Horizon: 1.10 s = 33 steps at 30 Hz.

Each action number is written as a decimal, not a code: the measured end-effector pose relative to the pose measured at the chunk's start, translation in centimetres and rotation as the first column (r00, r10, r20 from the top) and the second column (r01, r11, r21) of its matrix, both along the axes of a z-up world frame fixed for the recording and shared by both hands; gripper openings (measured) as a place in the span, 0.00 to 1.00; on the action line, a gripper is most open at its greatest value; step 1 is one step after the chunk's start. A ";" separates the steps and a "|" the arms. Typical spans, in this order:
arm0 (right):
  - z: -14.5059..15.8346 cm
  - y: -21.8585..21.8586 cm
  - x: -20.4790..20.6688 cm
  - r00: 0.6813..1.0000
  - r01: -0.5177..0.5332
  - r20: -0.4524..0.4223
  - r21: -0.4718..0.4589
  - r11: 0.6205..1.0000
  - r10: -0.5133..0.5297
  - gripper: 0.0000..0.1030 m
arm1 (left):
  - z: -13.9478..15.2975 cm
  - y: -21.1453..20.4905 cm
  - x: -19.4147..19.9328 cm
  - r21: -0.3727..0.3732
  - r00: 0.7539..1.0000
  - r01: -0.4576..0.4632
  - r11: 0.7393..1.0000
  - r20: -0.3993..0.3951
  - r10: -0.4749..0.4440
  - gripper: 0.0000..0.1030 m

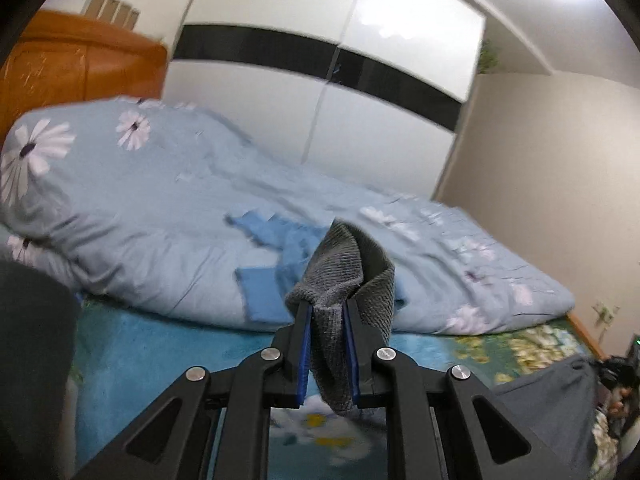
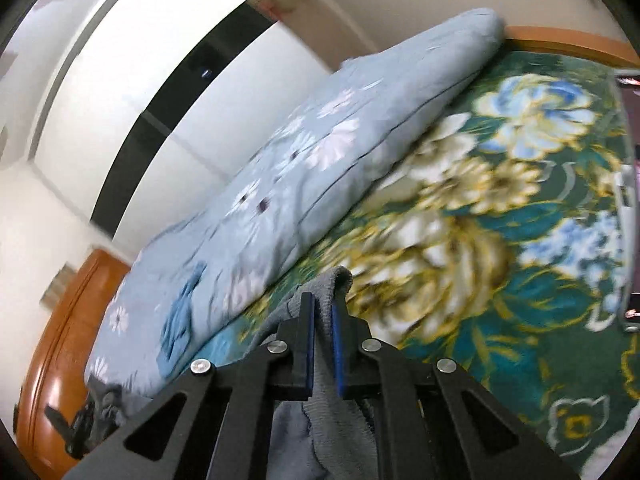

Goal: Fold clothes

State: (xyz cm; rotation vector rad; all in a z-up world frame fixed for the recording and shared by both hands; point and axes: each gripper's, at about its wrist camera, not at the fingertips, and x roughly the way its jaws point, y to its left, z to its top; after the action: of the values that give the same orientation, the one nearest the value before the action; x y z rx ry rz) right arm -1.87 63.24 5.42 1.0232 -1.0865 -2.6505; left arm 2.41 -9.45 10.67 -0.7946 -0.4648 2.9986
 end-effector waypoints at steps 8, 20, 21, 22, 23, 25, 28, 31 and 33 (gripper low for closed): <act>-6.2 2.2 0.7 0.983 0.063 0.171 -0.008 0.998 -0.061 0.08 | -10.1 -4.4 -2.5 0.042 0.958 -0.200 0.979 0.217 0.186 0.13; -4.7 0.9 1.2 0.982 0.031 0.184 0.079 0.996 -0.045 0.11 | -11.8 -4.4 0.6 0.153 0.947 -0.164 0.975 0.300 0.112 0.17; -4.3 0.8 1.4 0.982 0.033 0.184 0.091 0.995 -0.049 0.11 | -11.5 -3.9 1.2 0.168 0.951 -0.142 0.976 0.297 0.087 0.22; -4.0 0.7 1.6 0.981 0.034 0.184 0.103 0.994 -0.053 0.11 | -11.2 -3.3 1.9 0.176 0.955 -0.113 0.978 0.290 0.059 0.26; -3.6 0.6 1.9 0.982 0.032 0.182 0.108 0.994 -0.052 0.11 | -10.8 -2.6 2.7 0.184 0.959 -0.085 0.979 0.283 0.030 0.35; -2.8 0.3 2.5 0.983 0.027 0.176 0.118 0.993 -0.048 0.21 | -10.2 -1.3 4.1 0.196 0.963 -0.028 0.980 0.270 -0.027 0.44; -1.4 -0.5 3.6 0.988 0.015 0.153 0.134 0.991 -0.036 0.29 | -9.3 1.0 6.6 0.181 0.962 0.071 0.981 0.246 -0.115 0.50; 0.1 -2.5 5.7 0.994 -0.023 0.107 0.141 0.990 0.008 0.38 | -8.5 3.0 9.7 0.167 0.957 0.171 0.971 0.208 -0.205 0.56; 0.7 -4.2 7.5 0.996 -0.057 0.083 0.155 0.986 0.044 0.45 | -8.2 4.0 12.0 0.165 0.953 0.214 0.963 0.183 -0.243 0.62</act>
State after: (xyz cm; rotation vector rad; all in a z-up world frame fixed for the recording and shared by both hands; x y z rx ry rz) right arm 5.58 59.08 6.10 1.1767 -0.8631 -2.7117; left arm 14.37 -5.47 2.52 -1.0641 -0.5432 2.6521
